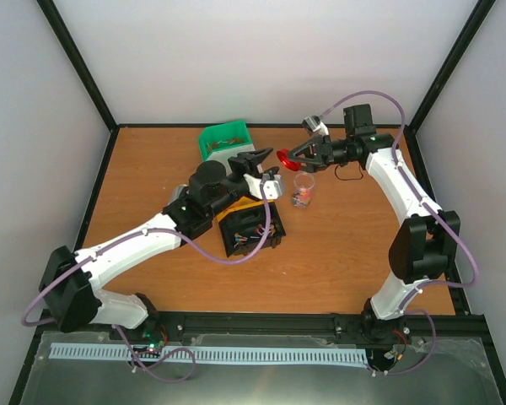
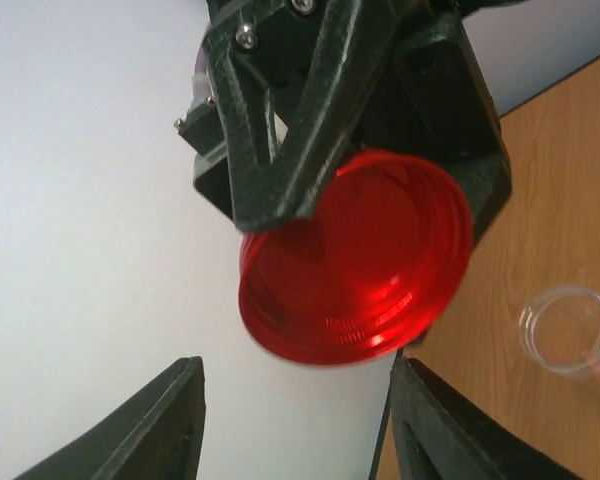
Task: Pack the candies
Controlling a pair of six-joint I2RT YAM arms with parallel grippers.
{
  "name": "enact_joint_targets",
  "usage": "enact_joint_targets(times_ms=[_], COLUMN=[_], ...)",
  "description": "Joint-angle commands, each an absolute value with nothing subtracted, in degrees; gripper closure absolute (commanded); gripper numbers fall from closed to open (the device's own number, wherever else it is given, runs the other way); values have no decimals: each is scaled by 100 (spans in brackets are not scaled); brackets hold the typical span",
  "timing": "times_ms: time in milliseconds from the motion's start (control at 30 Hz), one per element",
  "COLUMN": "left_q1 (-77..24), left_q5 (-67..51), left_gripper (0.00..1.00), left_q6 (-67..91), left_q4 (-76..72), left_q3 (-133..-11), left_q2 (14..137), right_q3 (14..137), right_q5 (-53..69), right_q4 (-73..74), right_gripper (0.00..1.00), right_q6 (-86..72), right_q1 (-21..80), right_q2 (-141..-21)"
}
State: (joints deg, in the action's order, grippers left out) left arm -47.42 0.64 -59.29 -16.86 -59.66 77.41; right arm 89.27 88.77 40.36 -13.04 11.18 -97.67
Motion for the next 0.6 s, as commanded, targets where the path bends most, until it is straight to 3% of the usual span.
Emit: enact_joint_targets(times_ms=[0, 233, 567], left_q1=[-4688, -3990, -3396], left_q5=[145, 383, 461], left_gripper=[43, 33, 28], left_q6=[-5812, -4629, -3221], left_q4=[-859, 627, 2219], left_q3=[-6003, -6475, -7424], left_q2=[7283, 7221, 7787], right_q3=[9014, 9041, 8707], right_q5=[9331, 7710, 3950], right_q4=[4096, 4443, 4467], right_gripper=[34, 34, 34], right_q6=[-1011, -241, 2240], right_q1=[935, 756, 942], right_q2=[-9786, -9578, -9157])
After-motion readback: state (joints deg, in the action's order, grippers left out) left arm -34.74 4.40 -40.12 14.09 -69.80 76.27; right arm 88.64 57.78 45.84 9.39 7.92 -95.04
